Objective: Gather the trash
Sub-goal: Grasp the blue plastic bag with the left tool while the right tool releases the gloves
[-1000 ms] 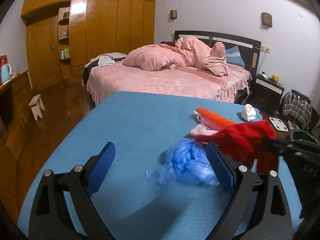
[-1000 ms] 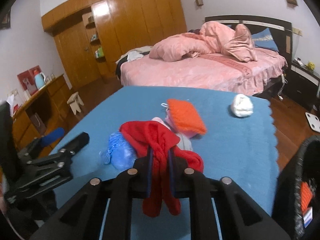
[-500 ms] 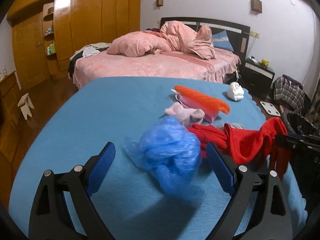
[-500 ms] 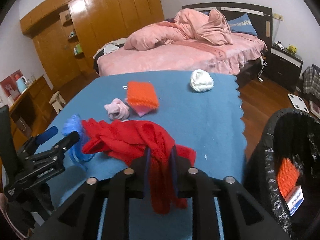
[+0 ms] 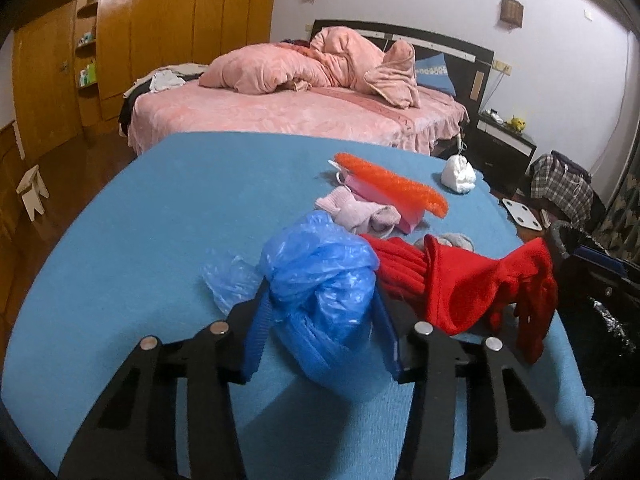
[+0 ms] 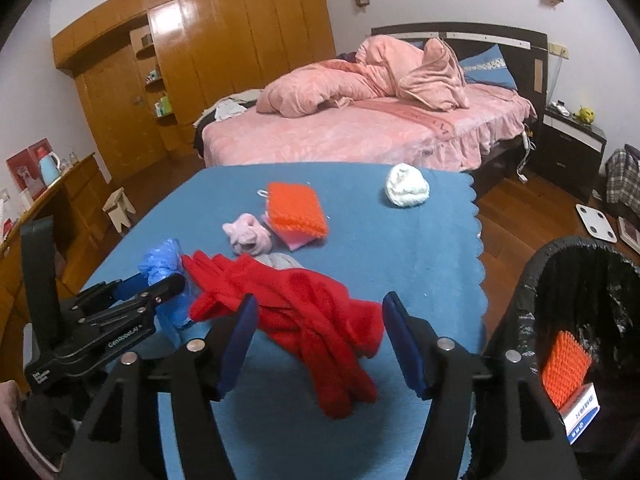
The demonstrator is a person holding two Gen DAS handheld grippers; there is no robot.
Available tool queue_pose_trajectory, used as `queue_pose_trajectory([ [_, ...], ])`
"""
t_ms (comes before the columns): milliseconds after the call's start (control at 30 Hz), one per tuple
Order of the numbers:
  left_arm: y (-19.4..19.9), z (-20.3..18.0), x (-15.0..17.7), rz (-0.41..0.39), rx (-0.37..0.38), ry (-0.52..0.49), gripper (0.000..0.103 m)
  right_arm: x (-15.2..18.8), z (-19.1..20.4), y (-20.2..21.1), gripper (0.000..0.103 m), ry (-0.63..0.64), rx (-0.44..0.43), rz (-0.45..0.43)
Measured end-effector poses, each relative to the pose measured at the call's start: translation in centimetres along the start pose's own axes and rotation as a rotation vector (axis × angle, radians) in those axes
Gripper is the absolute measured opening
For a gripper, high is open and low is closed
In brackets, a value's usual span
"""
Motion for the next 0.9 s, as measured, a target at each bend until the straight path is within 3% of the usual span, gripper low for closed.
queue_pose_trajectory([
  [167, 3.0, 0.3, -0.9, -0.064, -0.008, -0.012, 0.045, -0.3, 1.7, 0.5, 0.064, 0.039, -0.024, -0.017],
  [333, 4.4, 0.4, -1.4, -0.084, -0.013, -0.018, 0.045, 0.4, 3.8, -0.2, 0.063, 0.080, -0.054, -0.001],
  [500, 4.6, 0.4, -1.0, -0.077, -0.019, -0.031, 0.045, 0.8, 4.3, -2.0, 0.061, 0.097, -0.031, 0.022],
  [600, 4.6, 0.2, -1.0, -0.074, -0.013, -0.030, 0.045, 1.2, 4.2, -3.5, 0.044, 0.117, -0.009, 0.060],
  [667, 4.6, 0.1, -1.1, -0.074, -0.011, -0.030, 0.045, 1.3, 4.1, -3.9, 0.013, 0.112, -0.043, 0.079],
  [700, 4.6, 0.1, -1.2, -0.075, -0.011, -0.030, 0.045, 1.3, 4.1, -3.8, 0.008, 0.104, -0.063, 0.080],
  [900, 4.6, -0.3, -1.3, -0.082, -0.003, -0.033, 0.045, -0.3, 4.0, -1.3, 0.003, 0.090, -0.101, 0.011],
])
Point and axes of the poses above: each gripper's, at about its wrist camera, not at the fingertips, and y roughly against the way its jaws point, z to its left, x to its underside, the point moved 7 cm from there along -y, roughly the way its jaws point, and after that the axes turned 1 degree about -z, right-handed, at the moved point
